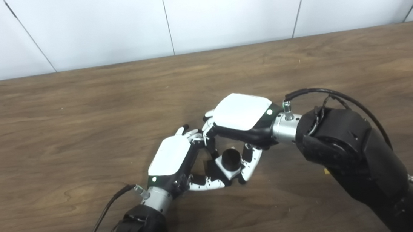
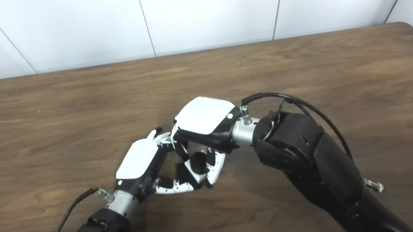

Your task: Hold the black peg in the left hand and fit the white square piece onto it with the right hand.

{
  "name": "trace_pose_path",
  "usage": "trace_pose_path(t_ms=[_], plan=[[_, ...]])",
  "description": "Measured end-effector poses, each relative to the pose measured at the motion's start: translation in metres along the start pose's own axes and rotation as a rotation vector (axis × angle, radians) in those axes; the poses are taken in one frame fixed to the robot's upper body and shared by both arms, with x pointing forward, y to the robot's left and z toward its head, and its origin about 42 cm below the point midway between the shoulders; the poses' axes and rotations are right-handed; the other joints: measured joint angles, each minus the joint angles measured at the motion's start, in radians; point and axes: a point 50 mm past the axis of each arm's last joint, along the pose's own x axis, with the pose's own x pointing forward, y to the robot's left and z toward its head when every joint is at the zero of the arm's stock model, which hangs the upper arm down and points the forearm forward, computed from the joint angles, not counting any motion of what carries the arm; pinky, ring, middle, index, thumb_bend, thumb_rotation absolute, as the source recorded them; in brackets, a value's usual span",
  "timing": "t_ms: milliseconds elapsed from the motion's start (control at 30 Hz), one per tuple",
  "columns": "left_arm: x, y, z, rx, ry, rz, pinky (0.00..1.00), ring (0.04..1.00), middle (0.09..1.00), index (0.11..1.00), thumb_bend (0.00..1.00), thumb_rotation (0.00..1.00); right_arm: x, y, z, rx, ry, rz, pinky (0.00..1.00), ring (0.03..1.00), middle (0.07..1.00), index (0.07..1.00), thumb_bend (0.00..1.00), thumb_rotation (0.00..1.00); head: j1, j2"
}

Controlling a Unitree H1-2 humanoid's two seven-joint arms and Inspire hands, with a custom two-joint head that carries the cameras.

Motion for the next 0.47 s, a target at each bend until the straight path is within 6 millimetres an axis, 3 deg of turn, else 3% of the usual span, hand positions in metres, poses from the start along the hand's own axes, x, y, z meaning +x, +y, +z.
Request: trace_pose_path(t_ms=[467], plan=[[0.0002,0.0002,0.0001,0.0,-0.002,0.0,1.0,0.872,0.767,0.484,0.52,0.05,-0.0018,-0.0014,-0.0031,0.024,0.006,0.003,0.83,0.923,0.852,0.672,1.0,0.3,-0.003,0.005]])
